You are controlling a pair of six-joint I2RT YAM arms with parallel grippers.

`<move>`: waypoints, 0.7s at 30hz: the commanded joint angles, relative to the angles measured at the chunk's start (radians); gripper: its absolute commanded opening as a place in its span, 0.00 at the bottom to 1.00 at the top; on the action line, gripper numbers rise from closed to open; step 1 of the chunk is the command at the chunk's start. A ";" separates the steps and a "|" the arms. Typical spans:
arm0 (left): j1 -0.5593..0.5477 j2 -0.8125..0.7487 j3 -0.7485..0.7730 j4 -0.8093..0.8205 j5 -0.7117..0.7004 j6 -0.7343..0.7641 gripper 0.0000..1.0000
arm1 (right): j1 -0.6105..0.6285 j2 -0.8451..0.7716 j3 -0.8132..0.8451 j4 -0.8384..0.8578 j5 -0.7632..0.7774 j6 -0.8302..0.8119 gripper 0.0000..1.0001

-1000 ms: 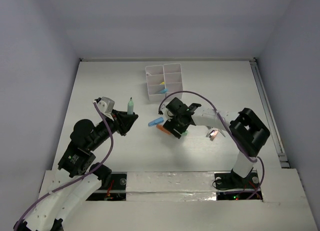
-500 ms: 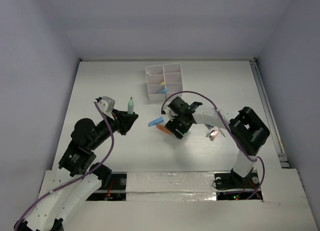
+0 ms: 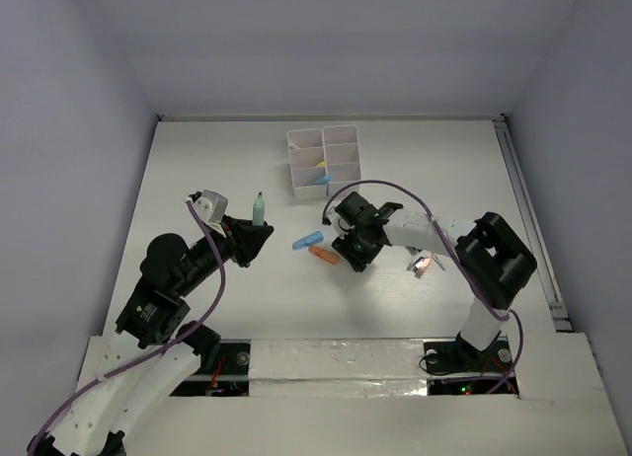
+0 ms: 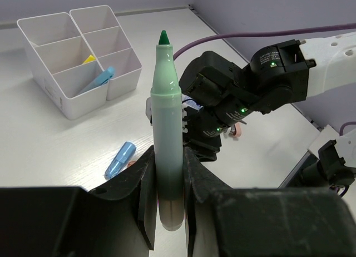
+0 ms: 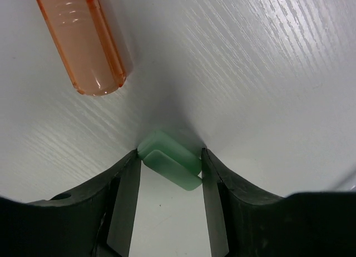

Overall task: Sort the stationery into containers
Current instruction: Close the pen cap on the pen.

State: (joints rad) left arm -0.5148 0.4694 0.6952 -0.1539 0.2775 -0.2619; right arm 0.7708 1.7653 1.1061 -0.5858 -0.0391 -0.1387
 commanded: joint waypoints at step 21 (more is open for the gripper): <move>0.015 -0.002 0.001 0.060 0.023 0.007 0.00 | -0.059 0.011 -0.028 0.063 0.030 0.183 0.67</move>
State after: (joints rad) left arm -0.5072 0.4686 0.6952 -0.1535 0.2874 -0.2623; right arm 0.7189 1.7363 1.0649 -0.5007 -0.0483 0.0765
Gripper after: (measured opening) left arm 0.149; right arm 0.665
